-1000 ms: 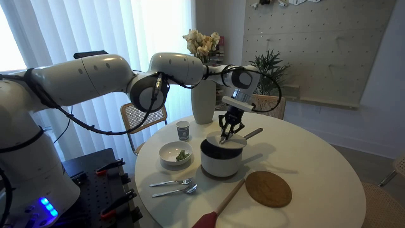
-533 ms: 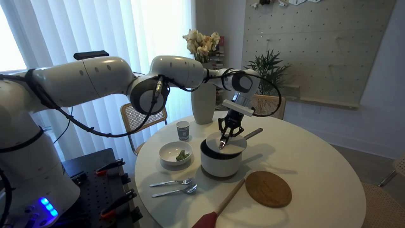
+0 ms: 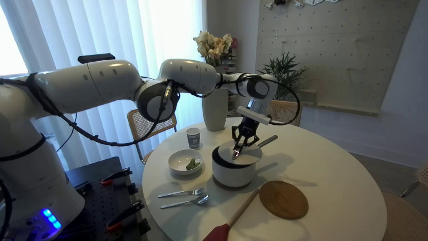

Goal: Take the spatula from the white pot and put it on the table the get the lid and put on the white pot

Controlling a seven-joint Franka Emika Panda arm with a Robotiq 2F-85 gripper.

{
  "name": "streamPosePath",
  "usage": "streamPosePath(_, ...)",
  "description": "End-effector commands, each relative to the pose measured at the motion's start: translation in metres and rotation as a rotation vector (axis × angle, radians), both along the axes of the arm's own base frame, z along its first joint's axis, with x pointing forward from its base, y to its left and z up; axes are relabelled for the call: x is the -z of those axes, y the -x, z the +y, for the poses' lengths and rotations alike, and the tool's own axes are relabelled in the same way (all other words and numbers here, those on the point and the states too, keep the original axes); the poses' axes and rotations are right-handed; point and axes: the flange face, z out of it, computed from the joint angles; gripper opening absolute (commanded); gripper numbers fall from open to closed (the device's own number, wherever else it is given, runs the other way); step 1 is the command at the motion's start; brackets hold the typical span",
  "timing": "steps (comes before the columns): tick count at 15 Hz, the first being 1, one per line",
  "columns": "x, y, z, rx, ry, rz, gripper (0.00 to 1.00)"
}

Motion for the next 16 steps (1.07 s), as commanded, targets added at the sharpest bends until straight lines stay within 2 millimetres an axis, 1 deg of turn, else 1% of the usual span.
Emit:
streamPosePath(1, 0.004, 0.004, -0.002, -0.051, 0.008, 0.027, 0.06)
streamPosePath(7, 0.007, 0.011, 0.000, -0.107, -0.014, 0.088, 0.06)
streamPosePath(12, 0.009, 0.011, 0.004, -0.127, -0.008, 0.093, 0.06)
streamPosePath(16, 0.011, 0.017, 0.004, -0.144, -0.014, 0.135, 0.06)
